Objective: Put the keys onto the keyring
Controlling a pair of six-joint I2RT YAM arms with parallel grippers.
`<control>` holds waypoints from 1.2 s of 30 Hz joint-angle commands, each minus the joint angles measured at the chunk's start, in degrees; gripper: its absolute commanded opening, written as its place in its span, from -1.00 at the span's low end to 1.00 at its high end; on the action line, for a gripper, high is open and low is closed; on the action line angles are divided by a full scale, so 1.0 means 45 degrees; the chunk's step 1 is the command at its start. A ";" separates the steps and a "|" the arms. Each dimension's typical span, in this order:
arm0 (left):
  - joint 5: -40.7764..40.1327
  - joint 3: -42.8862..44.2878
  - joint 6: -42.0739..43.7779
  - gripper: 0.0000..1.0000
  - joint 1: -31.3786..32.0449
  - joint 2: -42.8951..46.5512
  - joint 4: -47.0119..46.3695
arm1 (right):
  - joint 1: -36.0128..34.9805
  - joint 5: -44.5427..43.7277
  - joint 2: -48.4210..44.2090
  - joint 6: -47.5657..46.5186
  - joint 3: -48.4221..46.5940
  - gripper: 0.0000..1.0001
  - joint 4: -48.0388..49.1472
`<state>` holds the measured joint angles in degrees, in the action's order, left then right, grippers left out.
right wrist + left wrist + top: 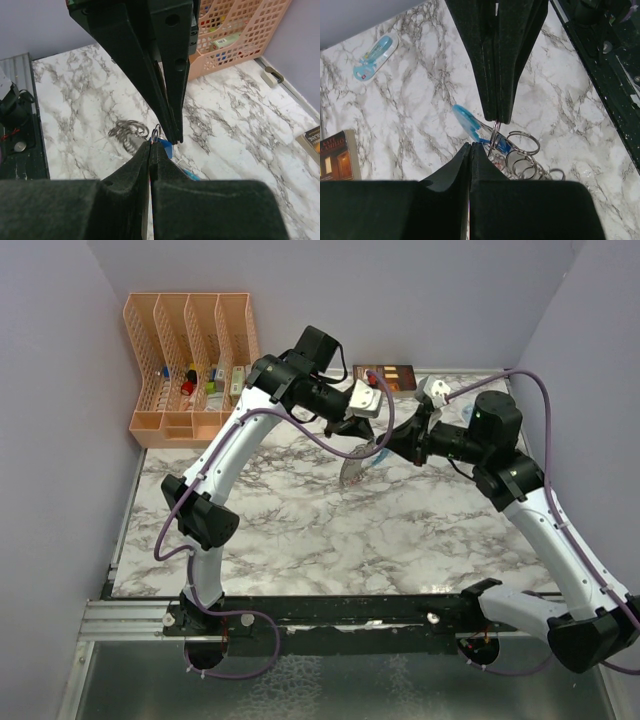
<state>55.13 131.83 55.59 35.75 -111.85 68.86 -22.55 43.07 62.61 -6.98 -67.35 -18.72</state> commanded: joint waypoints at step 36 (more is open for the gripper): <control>0.0795 -0.0059 -0.0866 -0.54 -0.0231 0.0435 -0.0781 | -0.0067 -0.0885 -0.0968 0.2367 0.1125 -0.98 0.2758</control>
<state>58.06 131.04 53.65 34.87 -111.53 67.81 -22.55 37.01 58.59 2.96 -60.27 -7.46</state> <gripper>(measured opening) 0.220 0.016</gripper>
